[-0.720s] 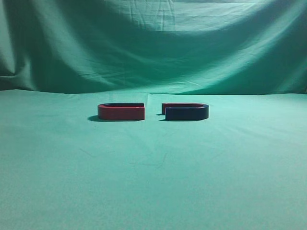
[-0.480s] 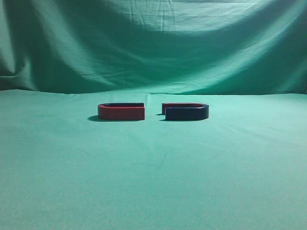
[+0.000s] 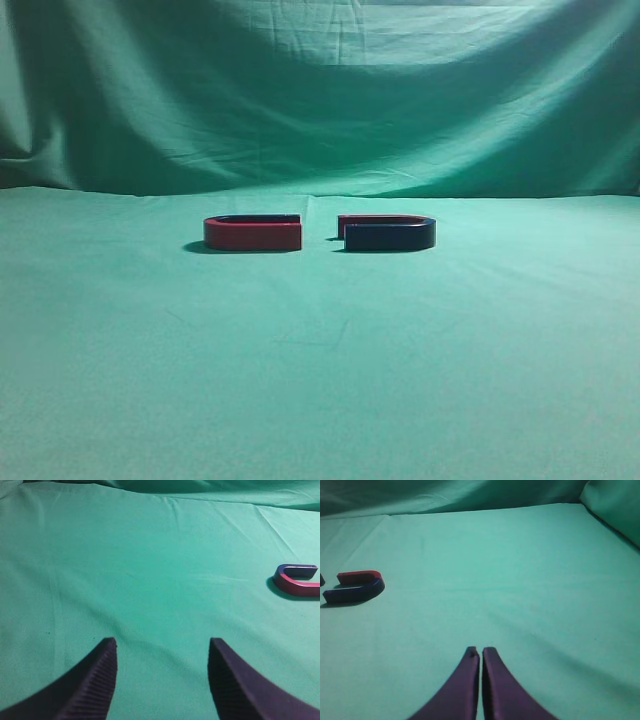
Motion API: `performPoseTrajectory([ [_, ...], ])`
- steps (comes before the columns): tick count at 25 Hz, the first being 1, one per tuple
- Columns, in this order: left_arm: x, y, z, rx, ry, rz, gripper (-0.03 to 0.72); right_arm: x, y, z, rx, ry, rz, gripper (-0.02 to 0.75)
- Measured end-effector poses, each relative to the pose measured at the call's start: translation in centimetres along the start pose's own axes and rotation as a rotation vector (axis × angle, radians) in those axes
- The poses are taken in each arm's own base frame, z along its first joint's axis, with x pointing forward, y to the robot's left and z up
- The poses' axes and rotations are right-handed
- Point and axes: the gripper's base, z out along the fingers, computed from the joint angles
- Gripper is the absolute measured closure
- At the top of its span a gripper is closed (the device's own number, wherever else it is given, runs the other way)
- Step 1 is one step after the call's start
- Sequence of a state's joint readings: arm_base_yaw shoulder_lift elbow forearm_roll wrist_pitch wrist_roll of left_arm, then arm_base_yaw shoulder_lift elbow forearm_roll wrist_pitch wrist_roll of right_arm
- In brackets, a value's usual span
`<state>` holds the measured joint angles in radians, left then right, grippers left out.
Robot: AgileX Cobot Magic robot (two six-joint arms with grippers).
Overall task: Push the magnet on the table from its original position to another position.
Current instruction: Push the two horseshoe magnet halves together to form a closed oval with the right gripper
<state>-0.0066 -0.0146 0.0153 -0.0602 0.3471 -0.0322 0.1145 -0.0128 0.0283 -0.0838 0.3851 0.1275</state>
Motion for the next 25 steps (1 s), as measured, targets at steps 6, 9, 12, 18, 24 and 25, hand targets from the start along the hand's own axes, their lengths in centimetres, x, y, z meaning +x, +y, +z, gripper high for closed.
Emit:
performPoseTrajectory([
  [6, 0.0, 0.0, 0.0, 0.0, 0.0, 0.0, 0.316, 0.0, 0.0, 0.0, 0.002, -0.005, -0.007, 0.738],
  [9, 0.0, 0.0, 0.0, 0.0, 0.0, 0.0, 0.316, -0.7, 0.2, 0.0, -0.018, -0.08, 0.02, 0.738],
  [12, 0.0, 0.0, 0.0, 0.0, 0.0, 0.0, 0.316, -2.3, 0.5, -0.3, -0.068, -0.255, 0.134, 0.738],
  [18, 0.0, 0.0, 0.0, 0.0, 0.0, 0.0, 0.316, -5.4, 0.4, -1.7, -0.095, -0.505, 0.195, 0.738],
  [24, 0.0, 0.0, 0.0, 0.0, 0.0, 0.0, 0.316, -10.3, 0.7, -2.7, -0.063, -0.296, 0.095, 0.738],
  [25, 0.0, 0.0, 0.0, 0.0, 0.0, 0.0, 0.316, -10.7, 0.8, -2.3, -0.053, -0.213, 0.085, 0.738],
])
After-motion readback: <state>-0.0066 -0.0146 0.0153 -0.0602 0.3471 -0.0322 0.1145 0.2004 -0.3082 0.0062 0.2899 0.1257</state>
